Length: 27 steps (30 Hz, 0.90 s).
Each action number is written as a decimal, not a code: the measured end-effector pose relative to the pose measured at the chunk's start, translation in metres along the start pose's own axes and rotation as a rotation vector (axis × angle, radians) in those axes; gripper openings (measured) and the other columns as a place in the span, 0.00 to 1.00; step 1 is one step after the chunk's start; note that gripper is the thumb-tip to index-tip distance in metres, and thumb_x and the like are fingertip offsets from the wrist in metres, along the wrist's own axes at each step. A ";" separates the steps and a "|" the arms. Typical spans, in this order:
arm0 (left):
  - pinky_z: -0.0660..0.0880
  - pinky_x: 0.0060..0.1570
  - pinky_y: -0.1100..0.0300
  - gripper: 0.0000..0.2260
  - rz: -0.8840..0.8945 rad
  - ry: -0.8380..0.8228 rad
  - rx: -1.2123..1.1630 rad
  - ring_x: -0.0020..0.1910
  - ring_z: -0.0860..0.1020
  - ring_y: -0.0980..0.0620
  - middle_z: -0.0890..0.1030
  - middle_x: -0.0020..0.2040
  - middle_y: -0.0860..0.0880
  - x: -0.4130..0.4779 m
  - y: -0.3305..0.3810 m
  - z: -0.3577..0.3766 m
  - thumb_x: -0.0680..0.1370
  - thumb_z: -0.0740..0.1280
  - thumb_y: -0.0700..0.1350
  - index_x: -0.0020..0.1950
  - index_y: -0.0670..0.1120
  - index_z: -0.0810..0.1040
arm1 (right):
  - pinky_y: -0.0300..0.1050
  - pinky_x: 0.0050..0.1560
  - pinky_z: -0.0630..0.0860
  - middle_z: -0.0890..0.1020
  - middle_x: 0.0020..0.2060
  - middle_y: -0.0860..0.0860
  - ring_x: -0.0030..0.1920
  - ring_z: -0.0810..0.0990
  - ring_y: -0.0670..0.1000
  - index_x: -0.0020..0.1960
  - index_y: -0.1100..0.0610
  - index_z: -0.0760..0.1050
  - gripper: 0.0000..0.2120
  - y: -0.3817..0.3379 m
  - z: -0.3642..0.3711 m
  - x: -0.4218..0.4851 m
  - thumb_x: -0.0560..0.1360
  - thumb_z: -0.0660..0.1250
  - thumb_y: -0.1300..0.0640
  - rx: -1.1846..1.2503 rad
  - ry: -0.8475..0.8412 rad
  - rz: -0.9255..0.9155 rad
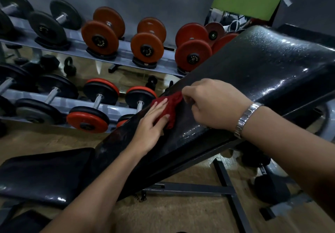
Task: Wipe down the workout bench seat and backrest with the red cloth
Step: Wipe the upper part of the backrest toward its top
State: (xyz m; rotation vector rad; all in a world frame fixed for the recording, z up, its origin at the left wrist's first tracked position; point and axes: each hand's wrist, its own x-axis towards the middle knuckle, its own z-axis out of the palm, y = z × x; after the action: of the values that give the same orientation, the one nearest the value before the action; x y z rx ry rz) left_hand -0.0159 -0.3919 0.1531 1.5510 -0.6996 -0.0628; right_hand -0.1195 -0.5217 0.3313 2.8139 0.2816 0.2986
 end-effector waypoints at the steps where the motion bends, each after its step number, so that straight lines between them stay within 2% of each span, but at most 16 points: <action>1: 0.55 0.80 0.51 0.18 -0.004 -0.018 0.012 0.79 0.60 0.59 0.70 0.74 0.63 -0.002 -0.006 -0.005 0.82 0.65 0.47 0.73 0.59 0.73 | 0.52 0.43 0.77 0.78 0.42 0.50 0.46 0.77 0.57 0.46 0.53 0.72 0.06 0.000 -0.002 -0.001 0.70 0.61 0.59 0.000 0.010 -0.013; 3: 0.57 0.80 0.48 0.21 -0.079 -0.058 0.050 0.79 0.62 0.57 0.70 0.75 0.62 0.010 -0.018 -0.016 0.80 0.65 0.54 0.74 0.55 0.74 | 0.53 0.44 0.76 0.78 0.41 0.50 0.45 0.77 0.57 0.46 0.53 0.73 0.06 0.001 -0.005 -0.002 0.70 0.61 0.59 0.001 0.035 -0.031; 5: 0.61 0.78 0.46 0.24 -0.170 -0.065 0.022 0.76 0.67 0.56 0.72 0.75 0.59 0.033 -0.010 -0.018 0.78 0.64 0.59 0.74 0.58 0.74 | 0.52 0.44 0.75 0.77 0.40 0.50 0.44 0.77 0.57 0.45 0.52 0.72 0.05 0.002 -0.004 -0.003 0.69 0.61 0.59 -0.009 0.048 -0.046; 7: 0.68 0.74 0.49 0.19 -0.215 -0.060 -0.062 0.69 0.75 0.57 0.73 0.74 0.58 0.049 0.010 -0.009 0.81 0.63 0.53 0.72 0.59 0.74 | 0.49 0.42 0.71 0.75 0.38 0.49 0.43 0.77 0.58 0.43 0.52 0.71 0.05 0.001 -0.001 -0.004 0.69 0.60 0.58 -0.035 0.060 -0.071; 8: 0.69 0.73 0.51 0.18 -0.202 -0.047 -0.083 0.68 0.75 0.57 0.72 0.74 0.58 0.048 0.019 -0.004 0.82 0.63 0.48 0.73 0.58 0.74 | 0.48 0.40 0.69 0.73 0.36 0.48 0.41 0.76 0.58 0.42 0.52 0.70 0.04 0.000 0.000 -0.004 0.68 0.59 0.58 -0.043 0.072 -0.089; 11: 0.58 0.79 0.50 0.19 -0.019 -0.077 -0.033 0.77 0.65 0.56 0.71 0.75 0.57 0.029 0.012 -0.001 0.81 0.63 0.44 0.72 0.51 0.75 | 0.47 0.38 0.64 0.68 0.34 0.46 0.38 0.75 0.58 0.40 0.51 0.68 0.04 0.000 0.001 -0.006 0.65 0.56 0.57 -0.041 0.109 -0.105; 13: 0.56 0.80 0.50 0.19 -0.017 -0.070 -0.004 0.78 0.64 0.57 0.73 0.74 0.58 0.016 -0.012 -0.011 0.80 0.63 0.44 0.71 0.51 0.77 | 0.47 0.39 0.65 0.68 0.34 0.46 0.39 0.75 0.57 0.41 0.51 0.71 0.06 0.003 0.001 -0.008 0.66 0.57 0.57 -0.051 0.108 -0.099; 15: 0.59 0.79 0.50 0.17 -0.069 -0.069 -0.026 0.75 0.68 0.59 0.73 0.73 0.59 0.025 -0.018 -0.019 0.81 0.64 0.46 0.69 0.56 0.78 | 0.48 0.41 0.65 0.69 0.34 0.45 0.40 0.75 0.56 0.40 0.50 0.68 0.04 0.005 0.000 -0.010 0.66 0.58 0.57 -0.058 0.097 -0.084; 16: 0.63 0.76 0.51 0.16 -0.103 -0.072 -0.035 0.70 0.72 0.62 0.73 0.72 0.62 0.032 -0.009 -0.017 0.81 0.64 0.48 0.67 0.60 0.78 | 0.48 0.41 0.66 0.69 0.35 0.45 0.40 0.75 0.56 0.40 0.50 0.67 0.03 0.006 0.000 -0.010 0.67 0.58 0.57 -0.062 0.090 -0.077; 18: 0.72 0.67 0.58 0.13 -0.154 -0.072 -0.073 0.58 0.77 0.69 0.76 0.67 0.69 0.049 0.010 -0.009 0.80 0.64 0.53 0.61 0.69 0.78 | 0.49 0.42 0.67 0.69 0.35 0.45 0.41 0.76 0.57 0.40 0.49 0.67 0.03 0.007 -0.001 -0.010 0.67 0.58 0.57 -0.065 0.082 -0.057; 19: 0.72 0.61 0.63 0.13 -0.145 -0.063 -0.101 0.57 0.77 0.70 0.76 0.65 0.70 0.055 0.019 -0.004 0.80 0.64 0.51 0.60 0.69 0.78 | 0.49 0.42 0.67 0.69 0.35 0.45 0.42 0.77 0.57 0.40 0.49 0.67 0.03 0.007 0.000 -0.010 0.67 0.59 0.57 -0.070 0.083 -0.046; 21: 0.70 0.64 0.65 0.16 -0.082 -0.057 -0.117 0.65 0.75 0.66 0.75 0.70 0.63 0.055 0.024 0.003 0.80 0.63 0.45 0.64 0.61 0.79 | 0.48 0.43 0.66 0.70 0.35 0.46 0.43 0.77 0.57 0.39 0.50 0.68 0.03 0.009 0.001 -0.010 0.67 0.60 0.57 -0.089 0.094 -0.026; 23: 0.64 0.74 0.60 0.19 -0.017 -0.064 -0.109 0.73 0.70 0.61 0.74 0.73 0.56 0.042 0.013 0.002 0.79 0.63 0.43 0.69 0.49 0.79 | 0.48 0.43 0.65 0.74 0.38 0.48 0.45 0.77 0.57 0.41 0.51 0.73 0.03 0.011 0.002 -0.011 0.68 0.62 0.57 -0.122 0.113 -0.009; 24: 0.62 0.76 0.59 0.18 -0.009 -0.051 -0.093 0.74 0.68 0.61 0.74 0.72 0.56 0.035 0.005 -0.001 0.79 0.64 0.43 0.69 0.47 0.79 | 0.48 0.43 0.65 0.77 0.40 0.49 0.46 0.76 0.57 0.42 0.52 0.76 0.05 0.012 0.003 -0.010 0.68 0.63 0.56 -0.141 0.118 -0.007; 26: 0.66 0.73 0.62 0.15 -0.038 -0.038 -0.082 0.72 0.71 0.62 0.76 0.70 0.58 0.035 -0.002 -0.008 0.81 0.65 0.45 0.67 0.49 0.80 | 0.47 0.43 0.63 0.79 0.44 0.50 0.48 0.76 0.57 0.45 0.52 0.78 0.06 0.012 0.003 -0.008 0.70 0.63 0.55 -0.173 0.120 -0.009; 27: 0.70 0.67 0.67 0.14 -0.075 -0.033 -0.087 0.68 0.75 0.63 0.78 0.67 0.61 0.042 0.000 -0.008 0.81 0.66 0.47 0.66 0.53 0.81 | 0.47 0.44 0.62 0.79 0.45 0.50 0.49 0.76 0.57 0.46 0.52 0.78 0.07 0.012 0.003 -0.007 0.71 0.63 0.54 -0.188 0.119 -0.009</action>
State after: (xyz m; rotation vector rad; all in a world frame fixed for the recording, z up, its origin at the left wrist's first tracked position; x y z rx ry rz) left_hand 0.0215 -0.4040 0.1696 1.4958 -0.6562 -0.1733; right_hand -0.1237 -0.5354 0.3314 2.6139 0.2769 0.4659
